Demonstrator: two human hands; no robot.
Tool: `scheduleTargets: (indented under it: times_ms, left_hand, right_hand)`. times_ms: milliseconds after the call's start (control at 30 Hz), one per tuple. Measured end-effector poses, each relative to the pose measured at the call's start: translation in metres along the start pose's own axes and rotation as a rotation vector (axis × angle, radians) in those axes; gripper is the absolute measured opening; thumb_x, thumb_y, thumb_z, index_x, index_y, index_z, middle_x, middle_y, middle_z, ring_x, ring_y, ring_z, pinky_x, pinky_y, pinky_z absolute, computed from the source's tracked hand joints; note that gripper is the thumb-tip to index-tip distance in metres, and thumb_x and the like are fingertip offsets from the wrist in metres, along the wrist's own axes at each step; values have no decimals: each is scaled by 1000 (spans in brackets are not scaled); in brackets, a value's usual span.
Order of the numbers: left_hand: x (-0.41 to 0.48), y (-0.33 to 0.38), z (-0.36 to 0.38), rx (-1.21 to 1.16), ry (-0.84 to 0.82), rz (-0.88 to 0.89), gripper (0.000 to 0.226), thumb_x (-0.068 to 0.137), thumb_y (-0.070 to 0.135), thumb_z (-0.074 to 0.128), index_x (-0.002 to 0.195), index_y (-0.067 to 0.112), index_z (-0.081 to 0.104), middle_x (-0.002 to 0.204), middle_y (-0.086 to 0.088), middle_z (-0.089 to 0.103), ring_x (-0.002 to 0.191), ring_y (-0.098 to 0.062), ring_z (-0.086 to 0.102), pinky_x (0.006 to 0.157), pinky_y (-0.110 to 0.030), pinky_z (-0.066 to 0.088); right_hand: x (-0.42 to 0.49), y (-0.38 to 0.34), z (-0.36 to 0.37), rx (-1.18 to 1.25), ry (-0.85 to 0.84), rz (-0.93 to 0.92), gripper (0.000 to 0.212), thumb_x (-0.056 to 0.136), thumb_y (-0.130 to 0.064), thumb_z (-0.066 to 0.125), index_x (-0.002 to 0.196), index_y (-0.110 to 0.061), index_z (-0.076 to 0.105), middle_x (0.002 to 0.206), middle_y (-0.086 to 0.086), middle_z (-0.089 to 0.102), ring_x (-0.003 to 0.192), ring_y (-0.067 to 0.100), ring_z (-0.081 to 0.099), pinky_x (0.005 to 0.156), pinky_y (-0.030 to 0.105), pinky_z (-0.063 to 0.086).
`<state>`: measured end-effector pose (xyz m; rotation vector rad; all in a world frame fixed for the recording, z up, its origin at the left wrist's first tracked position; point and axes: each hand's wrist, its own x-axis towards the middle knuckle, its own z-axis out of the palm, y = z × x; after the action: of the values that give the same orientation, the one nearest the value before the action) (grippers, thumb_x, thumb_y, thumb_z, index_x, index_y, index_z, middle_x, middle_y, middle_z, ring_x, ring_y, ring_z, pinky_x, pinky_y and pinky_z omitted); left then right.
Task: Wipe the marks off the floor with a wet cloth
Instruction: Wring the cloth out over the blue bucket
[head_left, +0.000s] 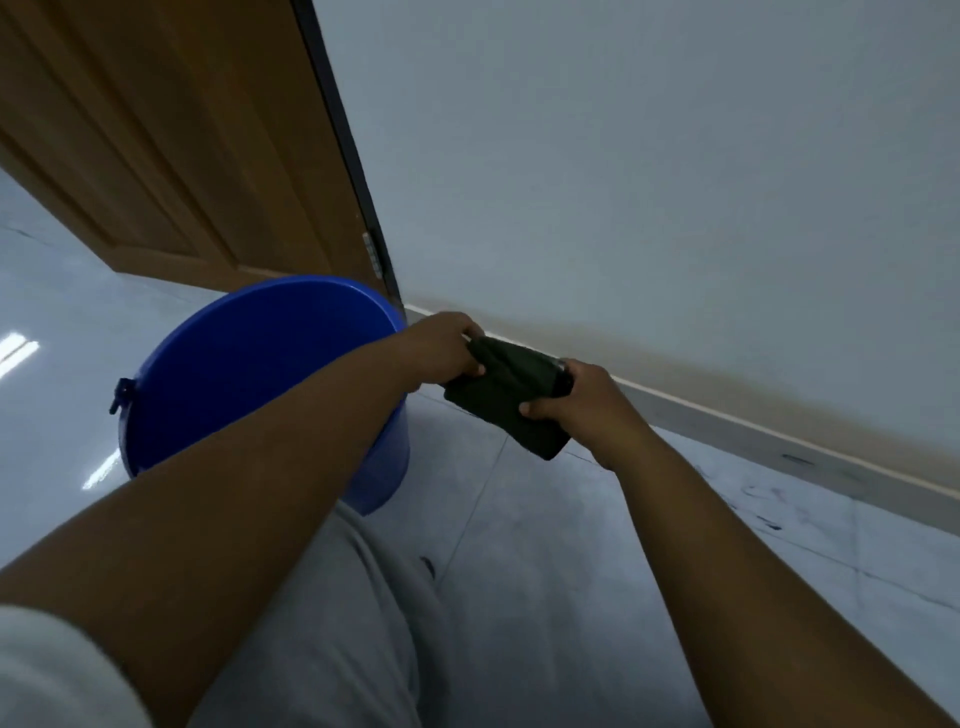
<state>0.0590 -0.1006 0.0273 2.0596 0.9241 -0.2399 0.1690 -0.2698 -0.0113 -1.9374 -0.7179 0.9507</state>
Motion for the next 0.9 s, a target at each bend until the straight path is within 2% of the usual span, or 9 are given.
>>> scheduleTargets:
  times_ms: [133,267,367,500,600,667,800,900]
  left_hand:
    - [-1,11,44,-3,-18,37,25,92,9,63,117,7,64,117,-13,65,108,-27,62,97,-38,52]
    - [9,8,78,-27,-11,14,26,93,10,63,119,9,63,118,-14,65,108,-26,62,99,-40,52]
    - [15,3,93,-39,-9,-17,29,94,10,61,123,10,61,123,-13,63,106,-24,59,95,-35,52]
    - [24,0,104,-60,-52,-29,30,94,9,60,124,11,60,125,-13,61,110,-27,59,96,-36,52]
    - [33,-5,110,-72,-74,-40,29,94,9,60,123,14,60,124,-12,62,104,-23,58,96,-36,52]
    - [40,-10,116,-86,-82,-43,30,94,8,60,124,14,60,126,-11,61,107,-24,58,100,-37,50]
    - [57,-24,133,-122,-54,-44,30,95,8,57,125,11,59,127,-12,61,108,-23,57,97,-33,49]
    - [75,-37,150,-101,-32,-51,31,98,11,51,128,9,58,128,-15,62,114,-29,59,104,-40,48]
  right_hand:
    - [-15,24,-11,70,-72,76,40,67,-12,83,101,-22,64,106,7,69,96,26,65,93,48,54]
    - [-19,46,-13,73,-82,120,43,66,-14,83,105,-17,65,105,9,68,97,29,65,92,50,54]
    - [-18,58,-10,159,-123,154,51,66,-19,84,112,-20,61,112,7,67,102,28,64,94,49,53]
    - [-13,73,-4,196,-97,186,42,72,-18,81,109,-23,62,111,7,67,102,28,64,97,48,52]
    - [-3,81,-1,134,-81,200,32,77,-12,76,105,-20,63,107,7,67,99,27,64,94,46,53]
    - [5,88,1,84,-66,209,29,78,-9,74,103,-18,62,104,6,66,97,27,63,90,43,54]
    - [25,107,9,-90,2,173,26,82,-13,70,106,-15,62,100,5,66,91,24,63,81,34,54]
    - [47,125,19,-253,43,141,11,85,-15,64,96,-12,66,89,7,67,83,24,64,71,30,53]
